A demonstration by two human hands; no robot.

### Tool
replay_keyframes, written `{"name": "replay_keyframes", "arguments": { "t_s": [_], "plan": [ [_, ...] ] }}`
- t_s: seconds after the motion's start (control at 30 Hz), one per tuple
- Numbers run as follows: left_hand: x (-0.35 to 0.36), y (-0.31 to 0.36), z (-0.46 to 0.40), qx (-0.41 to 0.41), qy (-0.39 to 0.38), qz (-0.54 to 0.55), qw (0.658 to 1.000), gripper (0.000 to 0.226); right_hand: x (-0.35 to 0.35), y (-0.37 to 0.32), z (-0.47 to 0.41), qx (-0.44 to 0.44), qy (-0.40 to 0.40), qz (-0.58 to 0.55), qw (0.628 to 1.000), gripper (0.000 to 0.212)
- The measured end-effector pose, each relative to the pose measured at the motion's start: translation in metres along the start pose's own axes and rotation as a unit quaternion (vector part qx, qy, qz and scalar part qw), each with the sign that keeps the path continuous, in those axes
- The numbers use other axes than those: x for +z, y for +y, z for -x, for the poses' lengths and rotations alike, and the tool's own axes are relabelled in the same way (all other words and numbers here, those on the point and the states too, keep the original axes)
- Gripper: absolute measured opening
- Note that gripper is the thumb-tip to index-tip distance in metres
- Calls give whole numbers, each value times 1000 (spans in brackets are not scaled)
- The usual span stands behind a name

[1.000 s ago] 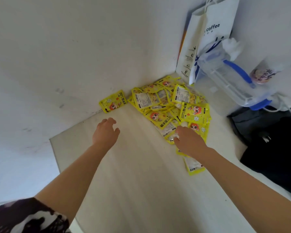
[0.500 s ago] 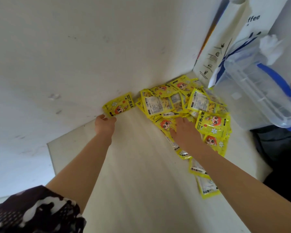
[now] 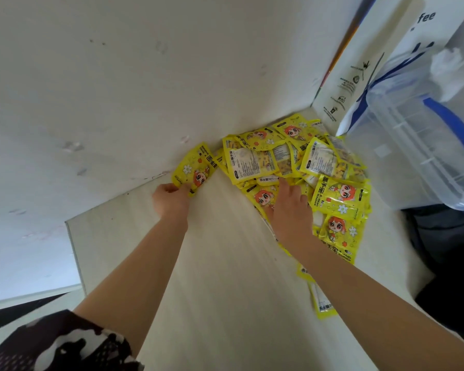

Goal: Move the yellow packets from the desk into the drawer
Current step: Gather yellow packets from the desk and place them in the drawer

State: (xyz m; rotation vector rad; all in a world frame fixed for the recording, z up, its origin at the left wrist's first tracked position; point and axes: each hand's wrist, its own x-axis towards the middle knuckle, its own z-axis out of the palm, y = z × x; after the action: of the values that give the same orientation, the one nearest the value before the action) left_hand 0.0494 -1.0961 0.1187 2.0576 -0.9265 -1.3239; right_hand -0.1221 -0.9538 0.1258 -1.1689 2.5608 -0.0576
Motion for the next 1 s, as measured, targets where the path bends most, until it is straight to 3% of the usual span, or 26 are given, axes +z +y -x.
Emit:
{"name": "replay_keyframes", "arguments": {
  "t_s": [0.13, 0.33, 0.4, 0.53, 0.57, 0.67, 0.87, 1.0],
  "plan": [
    [-9, -27, 27, 9, -5, -13, 1000, 30, 0, 3, 12, 14, -24, 10, 1000, 73],
    [-29, -56, 65, -27, -82, 8, 996, 46, 0, 16, 29, 41, -54, 15, 998, 73],
    [-32, -58, 70, -41, -116, 11, 992, 42, -1, 20, 33, 45, -71, 9, 996, 70],
    [-29, -50, 74, -67, -132, -4, 989, 12, -7, 28, 43, 54, -82, -11, 995, 68],
    [-28, -47, 74, -69, -126, -5, 990, 16, -9, 30, 46, 57, -81, -16, 995, 67],
    [-23, -42, 72, -63, -127, -18, 990, 30, -13, 36, 53, 61, -75, -53, 994, 60],
    [-17, -43, 82, -31, -163, -76, 983, 24, -19, 53, 61, 67, -67, -166, 982, 43],
    [-11, -45, 91, -35, -183, -57, 981, 36, -34, 76, 56, 79, -67, -199, 974, 44]
  ]
}}
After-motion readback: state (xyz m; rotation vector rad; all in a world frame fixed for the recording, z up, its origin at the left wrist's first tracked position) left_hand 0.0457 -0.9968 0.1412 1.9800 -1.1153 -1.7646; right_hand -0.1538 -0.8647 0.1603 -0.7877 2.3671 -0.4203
